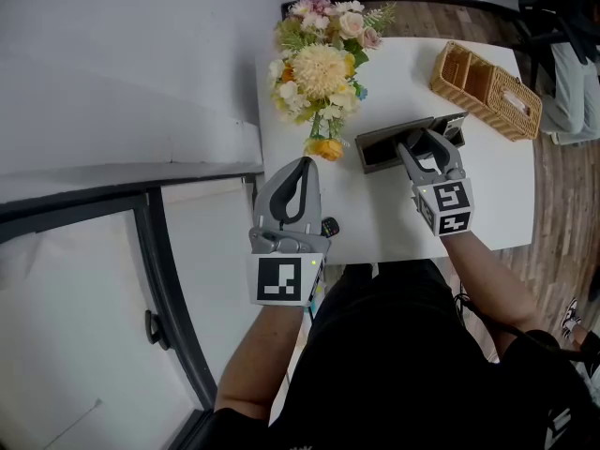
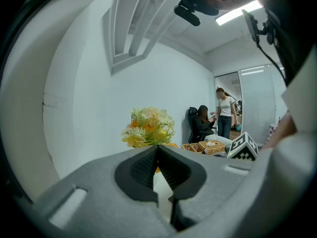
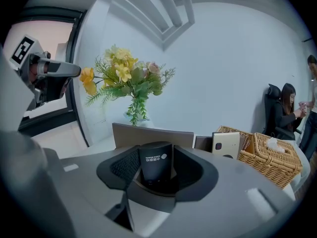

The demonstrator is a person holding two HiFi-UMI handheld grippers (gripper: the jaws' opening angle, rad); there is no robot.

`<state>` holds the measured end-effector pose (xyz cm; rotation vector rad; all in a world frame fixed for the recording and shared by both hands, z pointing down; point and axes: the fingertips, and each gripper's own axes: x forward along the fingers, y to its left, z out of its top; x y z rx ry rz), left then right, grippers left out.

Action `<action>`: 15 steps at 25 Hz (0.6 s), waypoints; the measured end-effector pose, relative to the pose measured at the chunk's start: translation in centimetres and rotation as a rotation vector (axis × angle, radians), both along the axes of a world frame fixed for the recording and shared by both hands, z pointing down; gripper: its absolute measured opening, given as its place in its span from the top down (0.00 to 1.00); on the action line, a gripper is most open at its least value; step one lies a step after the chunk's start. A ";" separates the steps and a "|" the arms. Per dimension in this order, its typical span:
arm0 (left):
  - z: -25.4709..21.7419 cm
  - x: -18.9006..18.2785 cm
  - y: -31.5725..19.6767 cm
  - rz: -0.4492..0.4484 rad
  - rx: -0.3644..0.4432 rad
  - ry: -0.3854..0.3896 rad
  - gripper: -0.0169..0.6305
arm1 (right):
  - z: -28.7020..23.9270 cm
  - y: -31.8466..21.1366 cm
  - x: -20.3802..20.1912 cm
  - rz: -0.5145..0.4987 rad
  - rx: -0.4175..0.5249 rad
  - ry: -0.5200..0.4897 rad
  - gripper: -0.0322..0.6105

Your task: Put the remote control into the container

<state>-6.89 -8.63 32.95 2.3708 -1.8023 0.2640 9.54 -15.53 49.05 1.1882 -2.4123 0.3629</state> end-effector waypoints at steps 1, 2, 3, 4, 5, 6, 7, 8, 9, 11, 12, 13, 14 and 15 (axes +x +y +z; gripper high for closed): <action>-0.1 -0.1 0.1 -0.001 0.001 0.000 0.97 | -0.1 0.1 0.0 -0.002 0.001 0.000 0.61; -0.1 -0.1 0.2 -0.002 0.001 -0.001 0.97 | -0.2 0.1 -0.1 -0.003 0.003 0.000 0.61; -0.1 -0.2 0.3 -0.003 -0.001 -0.003 0.97 | -0.4 0.2 -0.1 -0.004 0.006 -0.001 0.61; -0.2 -0.3 0.4 -0.003 0.001 -0.005 0.97 | -0.6 0.2 -0.1 -0.004 0.009 -0.001 0.61; -0.3 -0.3 0.5 -0.003 0.004 -0.004 0.97 | -0.7 0.3 -0.1 -0.004 0.012 -0.002 0.61; -0.3 -0.4 0.7 -0.003 0.004 -0.004 0.97 | -1.0 0.4 0.0 -0.004 0.017 -0.002 0.61; -0.3 -0.6 0.9 -0.002 -0.001 -0.007 0.97 | -1.3 0.5 0.0 -0.005 0.025 -0.001 0.61; -0.2 -0.8 1.1 -0.005 -0.006 -0.008 0.97 | -1.6 0.6 0.0 -0.005 0.036 0.000 0.61; -0.2 -1.1 1.3 -0.010 -0.008 -0.008 0.97 | -2.0 0.7 0.1 -0.007 0.049 0.002 0.61; -0.4 -1.6 1.8 -0.015 -0.005 -0.010 0.97 | -2.7 1.1 0.1 -0.013 0.066 0.004 0.61; -0.4 -1.8 2.0 -0.016 -0.003 -0.014 0.97 | -2.9 1.3 0.1 -0.015 0.070 0.005 0.61; -0.5 -2.0 2.3 -0.016 -0.003 -0.020 0.97 | -3.0 1.5 0.0 -0.018 0.072 0.006 0.61; -0.5 -2.2 2.5 -0.018 -0.003 -0.025 0.97 | -3.2 1.7 0.0 -0.019 0.073 0.009 0.61; -0.6 -2.3 2.7 -0.021 -0.001 -0.028 0.97 | -3.3 1.9 0.0 -0.021 0.074 0.011 0.61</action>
